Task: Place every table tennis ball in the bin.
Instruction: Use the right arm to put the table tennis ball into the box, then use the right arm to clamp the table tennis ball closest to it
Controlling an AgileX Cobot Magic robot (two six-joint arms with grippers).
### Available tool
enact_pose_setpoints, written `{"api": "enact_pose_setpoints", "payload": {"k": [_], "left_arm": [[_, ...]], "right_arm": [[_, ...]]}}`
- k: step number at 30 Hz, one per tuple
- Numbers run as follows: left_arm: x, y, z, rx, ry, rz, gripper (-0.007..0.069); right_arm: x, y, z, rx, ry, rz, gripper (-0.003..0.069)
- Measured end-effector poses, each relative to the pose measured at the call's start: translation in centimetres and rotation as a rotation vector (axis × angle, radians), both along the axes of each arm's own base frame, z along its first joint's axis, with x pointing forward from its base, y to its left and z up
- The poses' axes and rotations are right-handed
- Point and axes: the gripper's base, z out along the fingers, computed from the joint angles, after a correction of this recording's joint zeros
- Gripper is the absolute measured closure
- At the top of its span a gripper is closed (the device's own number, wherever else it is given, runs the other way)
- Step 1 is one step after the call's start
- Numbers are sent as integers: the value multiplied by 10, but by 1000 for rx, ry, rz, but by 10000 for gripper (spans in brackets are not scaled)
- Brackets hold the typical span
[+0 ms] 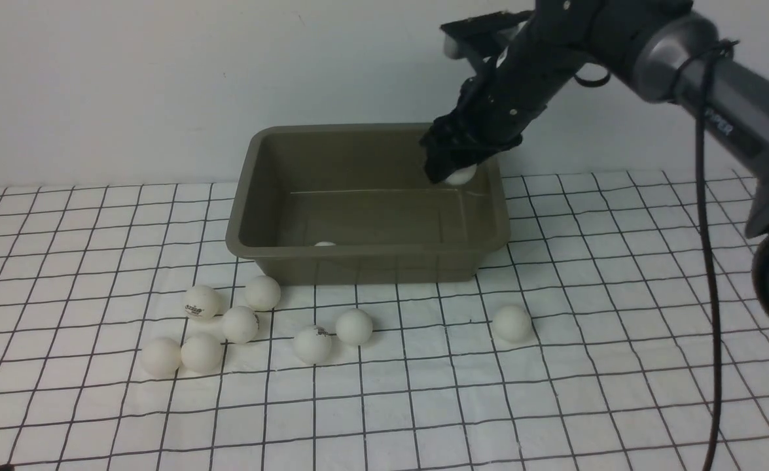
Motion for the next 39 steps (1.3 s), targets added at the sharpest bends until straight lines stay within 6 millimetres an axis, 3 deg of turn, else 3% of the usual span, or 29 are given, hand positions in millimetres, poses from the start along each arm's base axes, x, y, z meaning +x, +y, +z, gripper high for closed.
{"api": "enact_pose_setpoints", "payload": {"k": [8, 15, 20, 23, 29, 31, 33, 39], "left_arm": [[0, 0, 0, 0, 0, 0, 629], [0, 0, 0, 0, 0, 0, 629], [0, 0, 0, 0, 0, 0, 629], [0, 0, 0, 0, 0, 0, 629], [0, 0, 0, 0, 0, 0, 629], [0, 0, 0, 0, 0, 0, 629], [0, 0, 0, 0, 0, 0, 629], [0, 0, 0, 0, 0, 0, 629]], "right_arm": [[-3, 10, -9, -28, 5, 29, 300], [-3, 10, -9, -31, 4, 29, 216], [-3, 6, -3, -58, -19, 23, 204], [-6, 0, 16, -84, -69, -2, 204], [-22, -21, 80, -57, -184, -90, 204], [-39, -37, 114, -30, -230, -128, 202], [-56, -51, 134, -40, -250, -147, 202], [-89, -69, 129, -95, -186, -151, 202]]}}
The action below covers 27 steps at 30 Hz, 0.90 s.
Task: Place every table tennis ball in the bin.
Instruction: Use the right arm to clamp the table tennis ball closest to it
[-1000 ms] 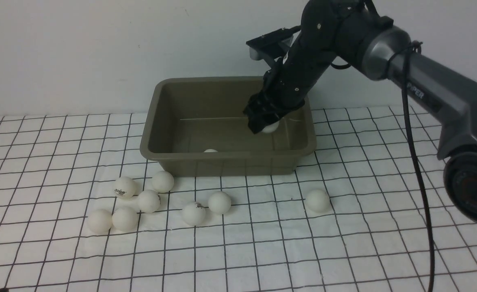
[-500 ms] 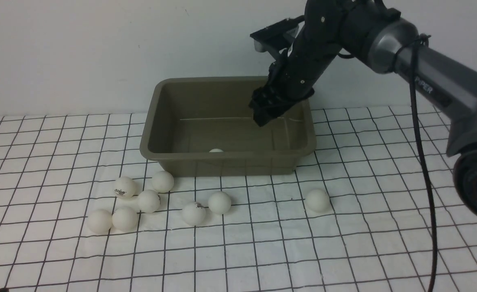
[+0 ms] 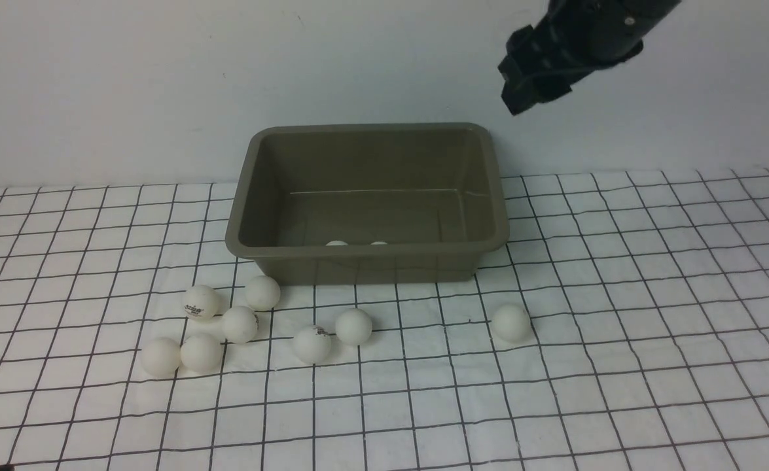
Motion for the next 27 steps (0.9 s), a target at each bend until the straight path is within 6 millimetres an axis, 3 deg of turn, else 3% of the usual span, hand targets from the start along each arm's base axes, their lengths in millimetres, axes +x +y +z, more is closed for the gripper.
{"api": "enact_pose_setpoints", "payload": {"k": [4, 10, 18, 27], "left_arm": [[0, 0, 0, 0, 0, 0, 629], [0, 0, 0, 0, 0, 0, 629], [0, 0, 0, 0, 0, 0, 629], [0, 0, 0, 0, 0, 0, 629]], "right_arm": [[-23, -9, -27, -43, 112, 0, 202], [-43, -16, -100, -86, 286, -7, 202], [-39, -11, -150, -1, 201, -27, 202], [-21, -3, -201, -18, 260, -42, 202]]}}
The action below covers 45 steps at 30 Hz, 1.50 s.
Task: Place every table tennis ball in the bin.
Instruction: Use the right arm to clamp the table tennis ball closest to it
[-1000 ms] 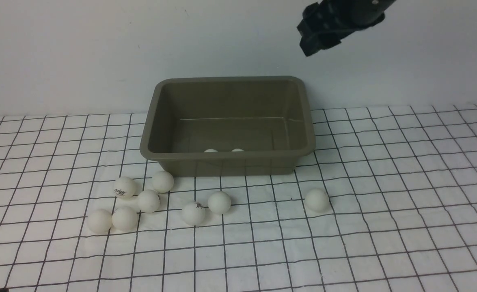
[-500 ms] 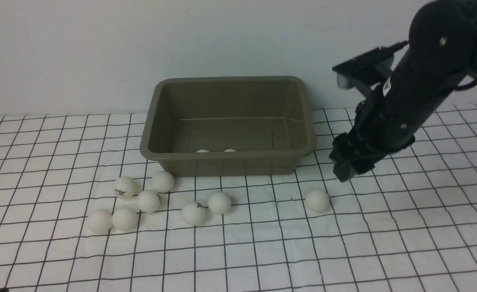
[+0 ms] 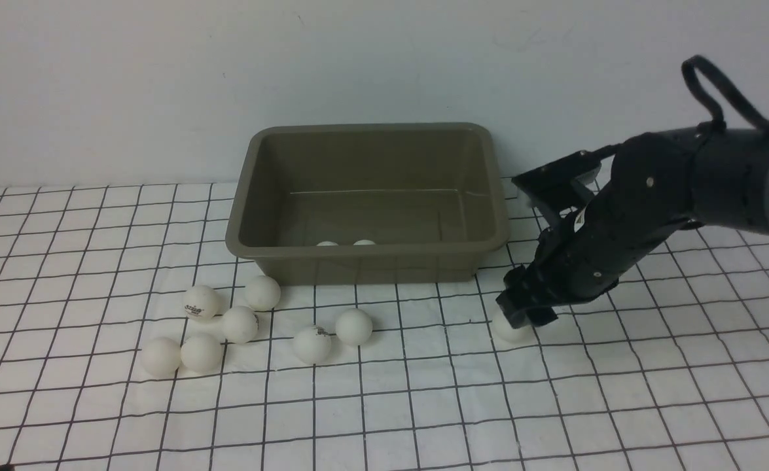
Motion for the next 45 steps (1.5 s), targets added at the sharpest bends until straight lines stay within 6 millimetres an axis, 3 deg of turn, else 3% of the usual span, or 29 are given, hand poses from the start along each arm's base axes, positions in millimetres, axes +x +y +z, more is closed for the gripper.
{"api": "enact_pose_setpoints", "payload": {"k": [14, 19, 24, 30, 34, 37, 41, 43, 45], "left_arm": [[0, 0, 0, 0, 0, 0, 629], [0, 0, 0, 0, 0, 0, 629], [0, 0, 0, 0, 0, 0, 629], [0, 0, 0, 0, 0, 0, 629], [0, 0, 0, 0, 0, 0, 629], [0, 0, 0, 0, 0, 0, 629], [0, 0, 0, 0, 0, 0, 629], [0, 0, 0, 0, 0, 0, 629], [0, 0, 0, 0, 0, 0, 629]], "right_arm": [[19, 12, -26, 32, 13, 38, 202], [26, 15, -28, 34, 11, 42, 223], [27, 17, -29, 27, 53, 50, 300], [20, 16, -26, 18, 122, 63, 300], [14, 20, 1, 56, 165, 100, 300], [17, 27, 46, 152, 100, 124, 300], [34, 38, 107, 272, -121, 139, 300], [47, 41, 121, 301, -235, 124, 300], [60, 45, 121, 315, -292, 107, 300]]}}
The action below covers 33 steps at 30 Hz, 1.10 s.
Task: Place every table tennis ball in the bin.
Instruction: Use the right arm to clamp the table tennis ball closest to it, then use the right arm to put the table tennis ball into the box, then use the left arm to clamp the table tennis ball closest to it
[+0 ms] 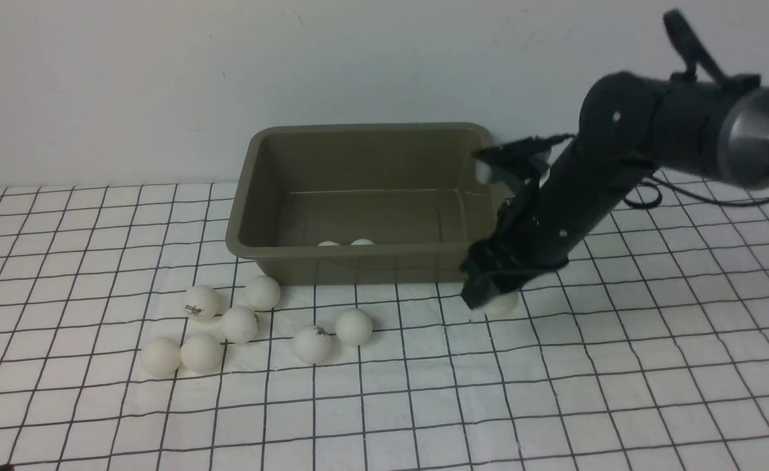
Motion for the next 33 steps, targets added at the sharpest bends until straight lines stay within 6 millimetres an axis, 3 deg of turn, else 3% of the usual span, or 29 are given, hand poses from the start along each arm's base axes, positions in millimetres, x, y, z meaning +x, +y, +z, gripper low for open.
{"api": "enact_pose_setpoints", "payload": {"k": [3, 7, 13, 20, 26, 30, 33], "left_arm": [[0, 0, 0, 0, 0, 0, 629], [0, 0, 0, 0, 0, 0, 629], [0, 0, 0, 0, 0, 0, 629], [0, 0, 0, 0, 0, 0, 629], [0, 0, 0, 0, 0, 0, 629], [0, 0, 0, 0, 0, 0, 629], [0, 0, 0, 0, 0, 0, 629]], "right_arm": [[18, 7, -21, -6, 8, -7, 300], [35, 14, -66, -56, 62, 20, 300], [44, 17, -87, -72, 69, 21, 286], [47, 17, -85, -60, 38, 5, 195], [48, 18, -78, -54, 30, 12, 188], [48, 20, -45, -30, -23, 31, 246], [43, 18, 2, -11, -114, 55, 359]]}}
